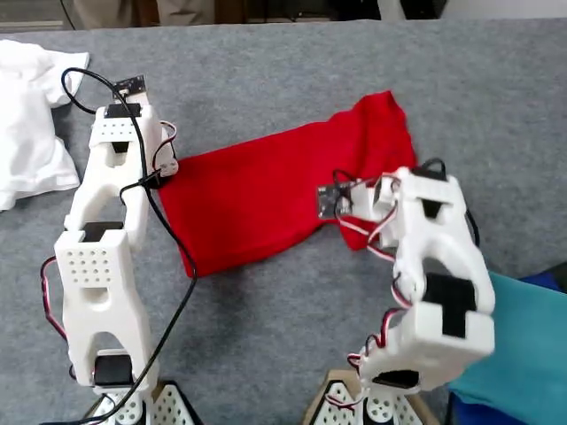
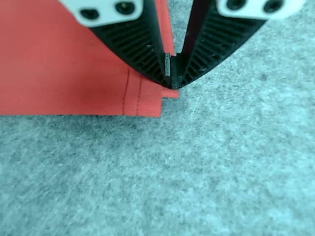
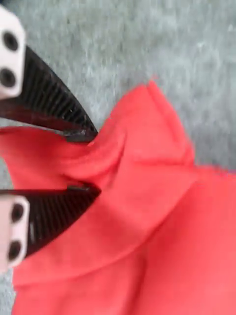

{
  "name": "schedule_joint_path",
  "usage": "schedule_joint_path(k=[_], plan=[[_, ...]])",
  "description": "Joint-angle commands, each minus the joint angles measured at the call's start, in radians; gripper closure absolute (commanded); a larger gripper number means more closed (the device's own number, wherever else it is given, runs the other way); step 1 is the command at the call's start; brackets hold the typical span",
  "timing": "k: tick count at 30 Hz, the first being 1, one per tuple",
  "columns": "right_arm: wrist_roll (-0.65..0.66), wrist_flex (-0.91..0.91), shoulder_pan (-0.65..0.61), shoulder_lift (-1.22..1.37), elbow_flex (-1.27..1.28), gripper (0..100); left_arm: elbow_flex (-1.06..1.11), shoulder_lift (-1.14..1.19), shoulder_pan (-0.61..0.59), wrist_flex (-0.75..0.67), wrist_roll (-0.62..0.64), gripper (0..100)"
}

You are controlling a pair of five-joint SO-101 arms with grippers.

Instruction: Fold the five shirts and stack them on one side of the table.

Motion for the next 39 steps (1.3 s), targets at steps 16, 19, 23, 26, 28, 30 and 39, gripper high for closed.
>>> schedule_joint_path(k=[16, 19, 23, 26, 28, 30, 39], plan=[[-0.012, 0.212, -0.031, -0.076, -0.26, 99.3, -0.014, 0.004, -0.04, 0.005, -0.002, 98], [-0.012, 0.196, -0.058, -0.084, -0.302, 99.3, -0.014, 0.004, -0.04, 0.005, -0.002, 98], [-0.012, 0.144, -0.081, -0.053, -0.369, 99.3, -0.014, 0.004, -0.04, 0.005, -0.002, 98], [-0.012, 0.1, -0.091, -0.002, -0.44, 99.3, -0.014, 0.004, -0.04, 0.005, -0.002, 98], [-0.012, 0.083, -0.101, 0.041, -0.499, 99.3, -0.014, 0.004, -0.04, 0.005, -0.002, 98], [-0.012, 0.083, -0.105, 0.088, -0.572, 99.3, -0.014, 0.004, -0.04, 0.005, -0.002, 98], [-0.012, 0.089, -0.113, 0.32, -0.889, 99.3, -0.014, 0.004, -0.04, 0.005, -0.002, 98]])
